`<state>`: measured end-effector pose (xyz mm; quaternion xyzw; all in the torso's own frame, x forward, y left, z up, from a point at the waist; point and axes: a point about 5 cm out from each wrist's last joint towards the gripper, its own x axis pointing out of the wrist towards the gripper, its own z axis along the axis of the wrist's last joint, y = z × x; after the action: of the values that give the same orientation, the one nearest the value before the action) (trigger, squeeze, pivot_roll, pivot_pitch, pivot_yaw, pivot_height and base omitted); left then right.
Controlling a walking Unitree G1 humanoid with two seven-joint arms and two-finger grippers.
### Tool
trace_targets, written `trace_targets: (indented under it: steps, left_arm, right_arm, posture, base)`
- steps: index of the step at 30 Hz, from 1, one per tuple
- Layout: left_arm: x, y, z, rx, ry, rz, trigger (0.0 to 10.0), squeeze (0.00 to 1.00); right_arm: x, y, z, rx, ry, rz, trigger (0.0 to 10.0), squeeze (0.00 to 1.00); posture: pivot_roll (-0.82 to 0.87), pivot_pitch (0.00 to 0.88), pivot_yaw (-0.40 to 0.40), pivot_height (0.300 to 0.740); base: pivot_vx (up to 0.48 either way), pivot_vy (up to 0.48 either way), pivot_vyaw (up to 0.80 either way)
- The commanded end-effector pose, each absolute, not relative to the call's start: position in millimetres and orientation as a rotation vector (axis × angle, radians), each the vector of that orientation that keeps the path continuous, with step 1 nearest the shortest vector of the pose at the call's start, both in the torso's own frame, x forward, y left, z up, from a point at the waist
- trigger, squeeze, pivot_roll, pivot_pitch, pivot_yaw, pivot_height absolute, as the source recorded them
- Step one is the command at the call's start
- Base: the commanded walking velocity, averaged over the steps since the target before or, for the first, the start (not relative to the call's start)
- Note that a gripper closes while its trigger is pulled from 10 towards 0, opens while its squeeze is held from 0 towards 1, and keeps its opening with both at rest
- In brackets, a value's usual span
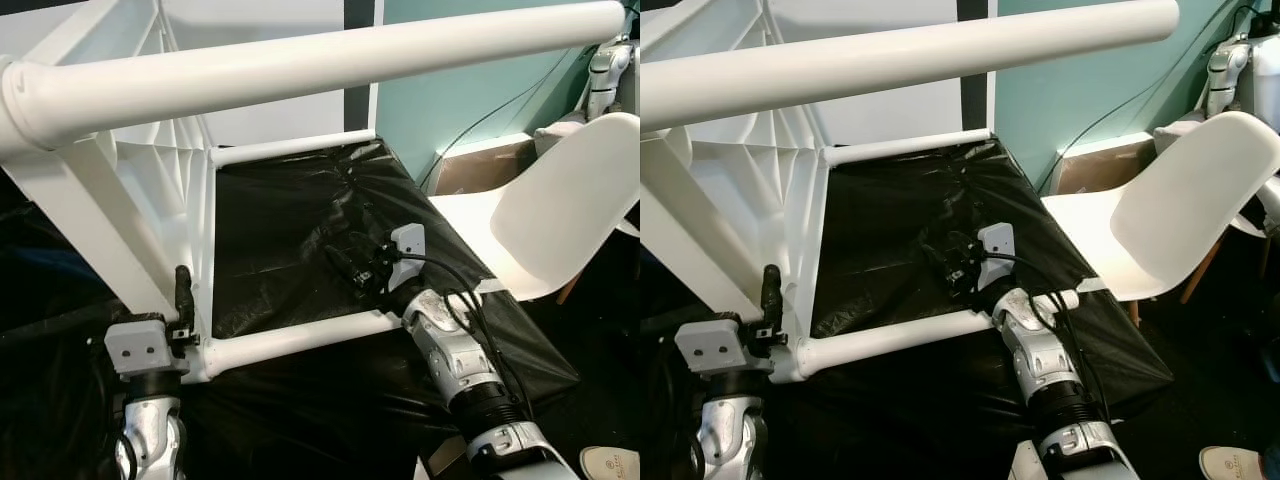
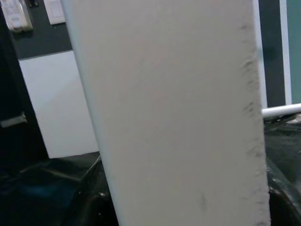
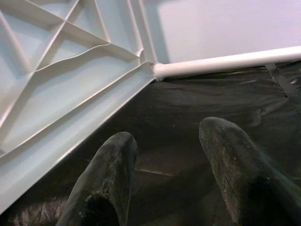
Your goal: Building children table
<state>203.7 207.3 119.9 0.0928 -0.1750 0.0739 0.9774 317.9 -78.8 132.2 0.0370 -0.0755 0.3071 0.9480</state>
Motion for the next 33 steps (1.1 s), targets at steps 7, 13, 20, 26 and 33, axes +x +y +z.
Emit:
trace_targets:
  steps: [7,13,20,26,33]
  left_arm:
    - [177,244,81,0.226,-0.161,0.438,10.0,0.00]
    - [171,253,76,0.243,-0.152,0.462,10.0,0.00]
    - [163,259,62,0.262,-0.095,0.464,10.0,0.00]
    - [156,264,55,0.273,-0.064,0.472,10.0,0.00]
    - [162,258,51,0.198,-0.054,0.409,10.0,0.00]
  right_arm:
    - [317,-78,132,0.086,-0.147,0.626,10.0,0.00]
    - [318,-79,132,0.082,-0.147,0.628,10.0,0.00]
    - [318,-79,132,0.080,-0.145,0.631,10.0,0.00]
    - [317,-78,132,0.079,-0.146,0.633,10.0,0.00]
    - [316,-77,131,0.081,-0.144,0.635,10.0,0.00]
  posture:
    - [0.10,0.000,0.021,0.740]
    - [0.10,0.000,0.018,0.740]
    - [0.10,0.000,0.017,0.740]
    - [0.10,0.000,0.017,0.740]
    - [0.10,0.000,0.019,0.740]
  base:
    - [0.000,0.000,0.00]
    - [0.000,0.000,0.00]
    - [0.000,0.000,0.00]
    - [0.000,0.000,0.00]
    - [0.000,0.000,0.00]
